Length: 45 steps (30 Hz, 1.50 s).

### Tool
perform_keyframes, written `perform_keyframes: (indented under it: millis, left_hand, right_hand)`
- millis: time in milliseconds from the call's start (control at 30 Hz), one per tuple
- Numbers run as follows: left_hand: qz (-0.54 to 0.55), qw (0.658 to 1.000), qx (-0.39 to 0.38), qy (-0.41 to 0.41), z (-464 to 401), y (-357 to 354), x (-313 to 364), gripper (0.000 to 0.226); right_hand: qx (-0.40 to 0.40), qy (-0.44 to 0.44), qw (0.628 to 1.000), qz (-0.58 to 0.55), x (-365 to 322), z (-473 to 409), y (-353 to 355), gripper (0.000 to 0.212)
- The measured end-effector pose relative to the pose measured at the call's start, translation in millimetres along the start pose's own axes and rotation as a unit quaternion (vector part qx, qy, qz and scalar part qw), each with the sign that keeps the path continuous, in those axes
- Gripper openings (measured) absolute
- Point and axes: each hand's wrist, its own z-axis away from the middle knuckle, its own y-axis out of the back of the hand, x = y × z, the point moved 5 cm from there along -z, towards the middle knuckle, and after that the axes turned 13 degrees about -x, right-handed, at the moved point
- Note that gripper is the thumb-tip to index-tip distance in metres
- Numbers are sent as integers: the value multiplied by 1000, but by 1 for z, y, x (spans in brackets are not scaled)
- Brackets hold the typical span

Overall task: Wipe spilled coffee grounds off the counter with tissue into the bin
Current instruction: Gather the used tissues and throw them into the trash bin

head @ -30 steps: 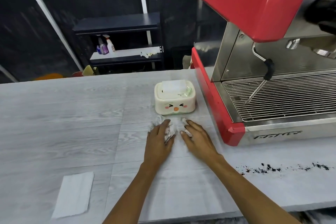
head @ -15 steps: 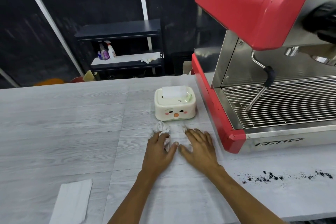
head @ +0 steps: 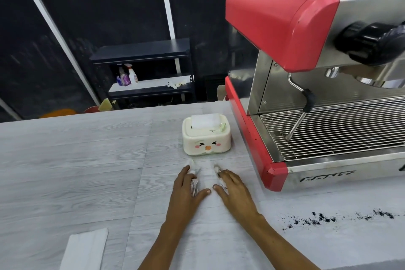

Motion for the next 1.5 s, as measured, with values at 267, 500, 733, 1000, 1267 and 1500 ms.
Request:
perform_keyframes:
  millis: [267,500,733,1000,1267,1500]
  left_hand:
    - [-16,1000,4,19,11,-1,11,57]
    - [-16,1000,12,21,27,6,11,39]
    - [30,1000,6,3,50,14,30,41]
    - [43,999,-25,-21,67,4,46,46]
    - [50,995,-54,-68,69,-16,83,42]
    - [50,989,-79,-113,69,-49,128,40]
  right_hand:
    - [1,-1,1000,-16,-2,11,6,40]
    - [15,-4,1000,-15,-2,31,10,38]
    - [51,24,998,-4,-14,57,23,36]
    - [85,21,996,18,-21,93,35,37]
    - [132,1,991,36,-8,129,63,36]
    - [174,-21,984,37,21,166,96,35]
